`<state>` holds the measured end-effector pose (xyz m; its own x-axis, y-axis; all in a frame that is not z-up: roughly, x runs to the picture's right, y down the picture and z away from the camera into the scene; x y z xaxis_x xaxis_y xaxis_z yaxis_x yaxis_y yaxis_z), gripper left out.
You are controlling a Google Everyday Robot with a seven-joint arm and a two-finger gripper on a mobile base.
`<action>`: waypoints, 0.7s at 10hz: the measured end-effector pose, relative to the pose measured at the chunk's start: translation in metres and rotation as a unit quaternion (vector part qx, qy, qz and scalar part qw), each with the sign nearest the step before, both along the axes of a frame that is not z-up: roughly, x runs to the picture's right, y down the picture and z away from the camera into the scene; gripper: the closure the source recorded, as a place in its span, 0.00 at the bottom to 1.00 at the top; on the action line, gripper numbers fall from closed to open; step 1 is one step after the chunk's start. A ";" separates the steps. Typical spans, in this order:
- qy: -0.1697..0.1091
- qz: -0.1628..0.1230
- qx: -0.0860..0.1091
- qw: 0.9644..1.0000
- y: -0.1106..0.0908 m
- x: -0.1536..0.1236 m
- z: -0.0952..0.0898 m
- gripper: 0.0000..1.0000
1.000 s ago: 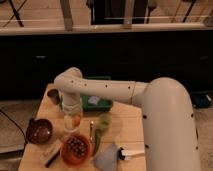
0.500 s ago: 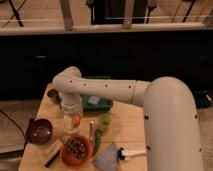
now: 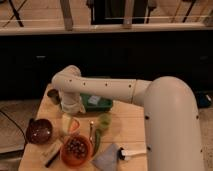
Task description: Place apple in paper cup
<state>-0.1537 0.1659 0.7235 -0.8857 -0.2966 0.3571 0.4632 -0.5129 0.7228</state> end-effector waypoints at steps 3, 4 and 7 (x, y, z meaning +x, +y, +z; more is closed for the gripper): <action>0.000 -0.002 0.001 1.000 -0.001 0.001 -0.002 0.20; -0.001 -0.002 0.001 1.000 -0.001 0.001 -0.002 0.20; -0.001 -0.002 0.001 1.000 -0.001 0.001 -0.002 0.20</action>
